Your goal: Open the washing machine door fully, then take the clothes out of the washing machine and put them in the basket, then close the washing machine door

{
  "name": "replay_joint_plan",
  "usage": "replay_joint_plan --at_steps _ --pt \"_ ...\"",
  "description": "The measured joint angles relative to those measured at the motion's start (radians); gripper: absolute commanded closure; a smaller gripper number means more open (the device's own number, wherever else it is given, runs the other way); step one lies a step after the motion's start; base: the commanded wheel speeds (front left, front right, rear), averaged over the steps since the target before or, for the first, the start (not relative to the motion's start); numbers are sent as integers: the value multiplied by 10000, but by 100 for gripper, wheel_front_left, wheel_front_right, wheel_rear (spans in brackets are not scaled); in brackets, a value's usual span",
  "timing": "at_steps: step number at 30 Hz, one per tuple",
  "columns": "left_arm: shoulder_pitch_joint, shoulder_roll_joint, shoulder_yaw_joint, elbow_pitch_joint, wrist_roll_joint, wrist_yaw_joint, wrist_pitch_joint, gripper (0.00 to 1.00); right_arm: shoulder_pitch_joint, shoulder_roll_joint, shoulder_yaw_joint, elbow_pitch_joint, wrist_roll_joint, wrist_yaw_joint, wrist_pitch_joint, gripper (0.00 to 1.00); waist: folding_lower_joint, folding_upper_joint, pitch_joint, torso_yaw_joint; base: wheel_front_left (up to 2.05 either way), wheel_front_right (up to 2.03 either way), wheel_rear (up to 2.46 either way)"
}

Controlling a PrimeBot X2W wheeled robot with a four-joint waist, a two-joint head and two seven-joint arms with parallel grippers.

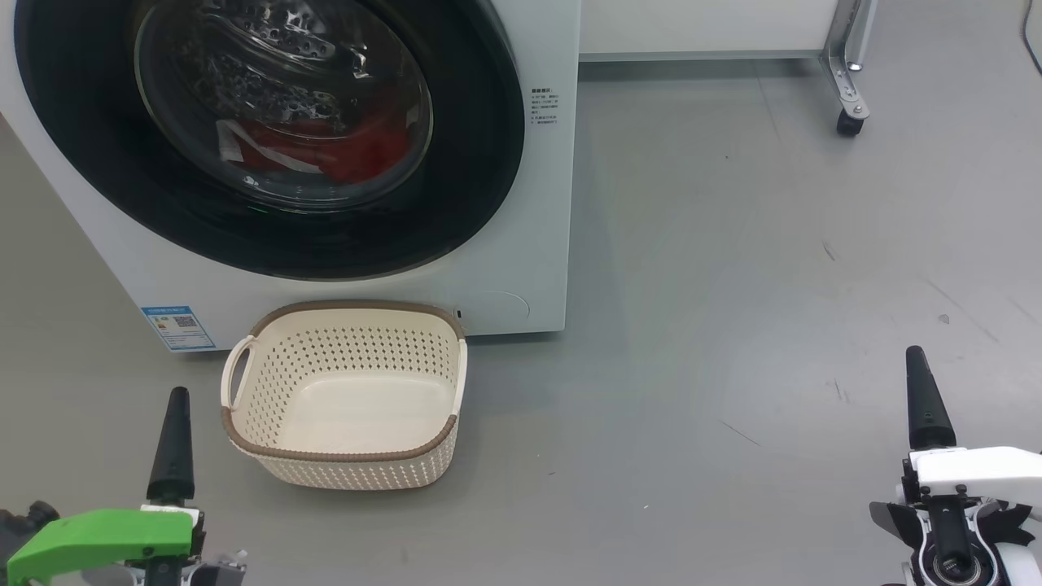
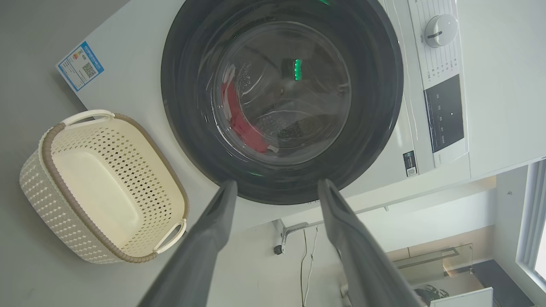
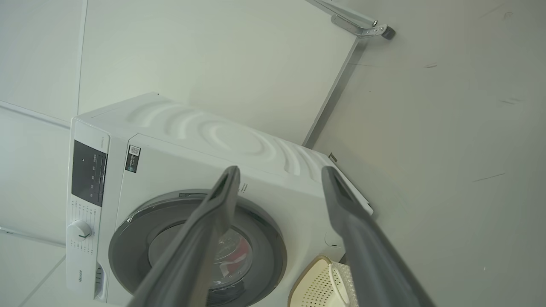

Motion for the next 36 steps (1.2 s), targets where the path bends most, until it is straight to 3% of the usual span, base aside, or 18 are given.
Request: replay_joint_plan --at_steps 20,26,30,36 --pt "27 267 -403 -665 3707 0 -646 0 25 -360 800 -631 -3287 -571 -623 0 0 0 -40 64 0 0 0" --pt "63 437 -742 -683 5323 2 -809 0 82 -462 1114 -708 -4439 -815 -807 0 0 0 -39 43 0 0 0" --pt "112 382 -825 -665 5994 251 -980 0 107 -602 1358 -725 -5244 -965 -965 0 0 0 -38 29 0 0 0" --pt "323 489 -1110 -642 7822 644 -1225 0 215 -671 1714 -719 -6345 -1221 -1185 0 0 0 -33 5 0 0 0"
